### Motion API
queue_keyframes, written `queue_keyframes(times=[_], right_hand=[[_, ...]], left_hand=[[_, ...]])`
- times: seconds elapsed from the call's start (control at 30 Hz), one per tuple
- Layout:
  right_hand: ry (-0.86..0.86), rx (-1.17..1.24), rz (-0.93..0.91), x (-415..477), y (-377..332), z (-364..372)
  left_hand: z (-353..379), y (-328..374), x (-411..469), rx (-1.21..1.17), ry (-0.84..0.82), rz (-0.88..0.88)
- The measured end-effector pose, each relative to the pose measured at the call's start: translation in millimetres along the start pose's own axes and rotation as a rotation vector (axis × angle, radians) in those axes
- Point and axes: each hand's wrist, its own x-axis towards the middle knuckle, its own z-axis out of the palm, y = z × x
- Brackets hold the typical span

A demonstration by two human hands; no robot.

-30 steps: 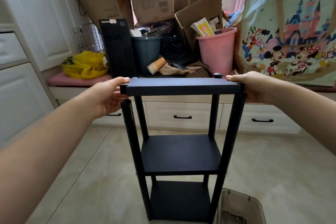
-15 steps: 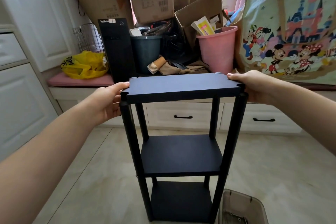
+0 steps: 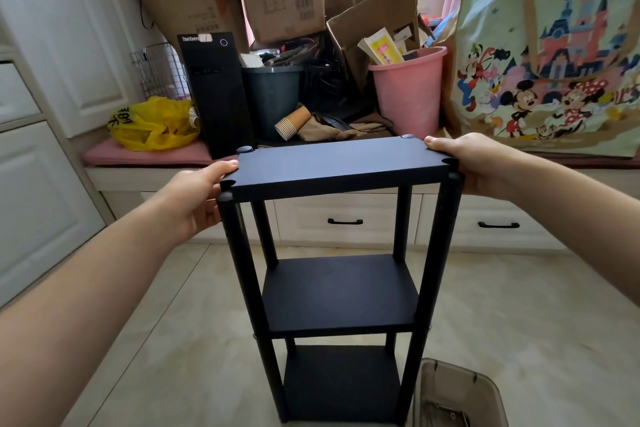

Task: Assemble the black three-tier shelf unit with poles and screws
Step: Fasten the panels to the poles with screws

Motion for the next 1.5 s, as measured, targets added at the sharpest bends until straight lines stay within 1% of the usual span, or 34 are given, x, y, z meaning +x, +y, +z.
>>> queue_keyframes(times=[0.27,0.43,0.53,0.73,0.97,1.17,1.27,1.4,1.5], right_hand=[[-0.052,-0.003,0.001,0,10,-1],[-0.101,0.112,0.011,-1,22,-3],[-0.102,0.124,-0.002,0,23,-2],[-0.146,0.115,-0.033,-1,23,-2],[-0.123,0.095,-0.018,2,33,0],[-0.130,0.127,-0.038,5,33,-2],[-0.097,0.146,-0.032,4,33,0],[-0.018,0.205,0.015,5,31,7],[-0.021,0.267,0.059,6,32,11]], left_hand=[[1,-3,-1,-0.010,-0.001,0.022],[1,-10,-3,-0.029,-0.003,0.020],[1,-11,-2,-0.041,-0.003,0.024],[-3,-8,-2,0.034,-0.030,0.025],[-3,-10,-3,0.029,-0.055,0.010],[-7,-5,-1,0.110,-0.067,0.017],[-6,-2,1,0.145,-0.047,0.021],[-7,2,1,0.188,-0.051,0.013],[-7,3,2,0.234,-0.029,0.025]])
